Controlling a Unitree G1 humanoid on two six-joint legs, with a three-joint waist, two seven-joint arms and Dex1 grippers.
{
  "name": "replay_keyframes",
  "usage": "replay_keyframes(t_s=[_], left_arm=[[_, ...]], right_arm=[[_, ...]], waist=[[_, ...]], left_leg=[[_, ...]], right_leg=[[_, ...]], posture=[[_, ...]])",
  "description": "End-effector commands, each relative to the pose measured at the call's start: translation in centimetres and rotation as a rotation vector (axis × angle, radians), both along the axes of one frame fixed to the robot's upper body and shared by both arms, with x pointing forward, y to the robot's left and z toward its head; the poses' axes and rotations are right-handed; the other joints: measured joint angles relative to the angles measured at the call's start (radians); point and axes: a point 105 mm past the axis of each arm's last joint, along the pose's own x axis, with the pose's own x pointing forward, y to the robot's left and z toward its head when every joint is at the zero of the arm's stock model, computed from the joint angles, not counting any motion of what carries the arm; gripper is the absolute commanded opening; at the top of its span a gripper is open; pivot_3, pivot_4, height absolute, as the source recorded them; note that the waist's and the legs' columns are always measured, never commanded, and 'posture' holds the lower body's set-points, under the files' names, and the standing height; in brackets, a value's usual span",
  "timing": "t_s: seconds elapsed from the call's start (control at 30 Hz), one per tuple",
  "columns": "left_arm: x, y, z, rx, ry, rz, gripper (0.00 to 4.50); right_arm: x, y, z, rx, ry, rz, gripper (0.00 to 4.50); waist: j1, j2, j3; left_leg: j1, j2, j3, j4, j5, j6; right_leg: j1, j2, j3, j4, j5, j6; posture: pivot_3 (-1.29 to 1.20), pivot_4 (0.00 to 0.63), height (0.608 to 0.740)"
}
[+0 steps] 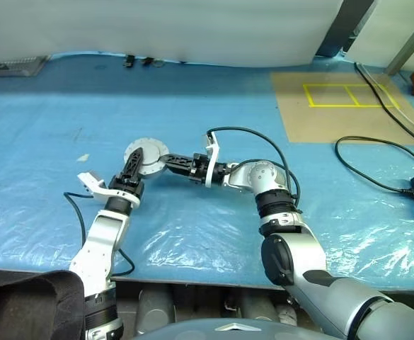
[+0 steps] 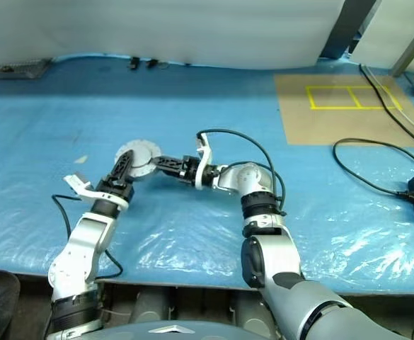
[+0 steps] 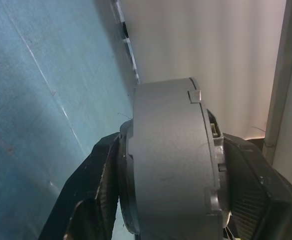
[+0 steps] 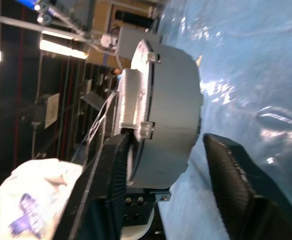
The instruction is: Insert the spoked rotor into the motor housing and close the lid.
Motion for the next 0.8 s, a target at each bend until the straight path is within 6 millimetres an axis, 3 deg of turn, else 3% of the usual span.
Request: replay_keyframes(t_s=[0.03, 0.07, 0.27, 0.47, 0.7, 0.8], left_arm=[[0.6, -2.5, 1.3, -0.040, -0.064, -0.086, 2.61], [0.9, -2.4, 1.5, -0.064, -0.074, -0.073, 2.61], [2.1, -0.5, 2.2, -0.115, -0.117, 0.053, 2.61], [3.2, 5.2, 1.9, -0.205, -0.143, 0.350, 2.61], [2.6, 12.3, 1.6, -0.118, -0.149, 0.680, 2.61], [2.2, 15.3, 0.2, -0.043, -0.087, 0.792, 2.61]], right_arm=[[0.5, 1.4, 3.7, 0.088, -0.086, 0.012, 3.44], [0.8, 1.2, 3.8, 0.093, -0.084, -0.008, 3.78], [2.3, 0.5, 3.9, 0.081, -0.085, -0.093, 3.78], [2.7, 0.4, 4.6, 0.092, -0.132, -0.115, 3.78], [2.7, 0.4, 4.9, 0.091, -0.157, -0.124, 3.78], [2.7, 0.4, 4.9, 0.088, -0.169, -0.124, 3.78]], waist=[[0.000, 0.000, 0.000], [0.000, 0.000, 0.000], [-0.006, -0.001, 0.000], [-0.007, -0.002, 0.001], [-0.005, -0.005, 0.002], [-0.005, -0.006, 0.002]], left_leg=[[0.000, 0.000, 0.000, 0.000, 0.000, 0.000], [0.000, 0.000, 0.000, 0.000, 0.000, 0.000], [0.000, 0.000, -0.001, 0.001, 0.000, 0.000], [0.000, 0.000, -0.001, 0.001, 0.000, 0.000], [-0.001, 0.000, -0.001, 0.001, 0.001, 0.002], [0.000, 0.000, -0.001, 0.002, 0.001, 0.002]], right_leg=[[0.000, 0.000, 0.000, 0.000, 0.000, 0.000], [0.000, 0.000, 0.000, 0.000, 0.000, 0.000], [0.000, 0.000, 0.000, 0.002, 0.000, 0.000], [0.000, 0.000, 0.000, 0.002, 0.000, 0.000], [0.000, 0.000, 0.000, 0.002, 0.000, 0.000], [0.000, 0.000, 0.000, 0.002, 0.000, 0.000]], posture=[[0.00, 0.150, 0.740], [0.00, 0.150, 0.740], [0.00, 0.150, 0.740], [0.00, 0.150, 0.740], [0.00, 0.150, 0.740], [0.00, 0.150, 0.740]])
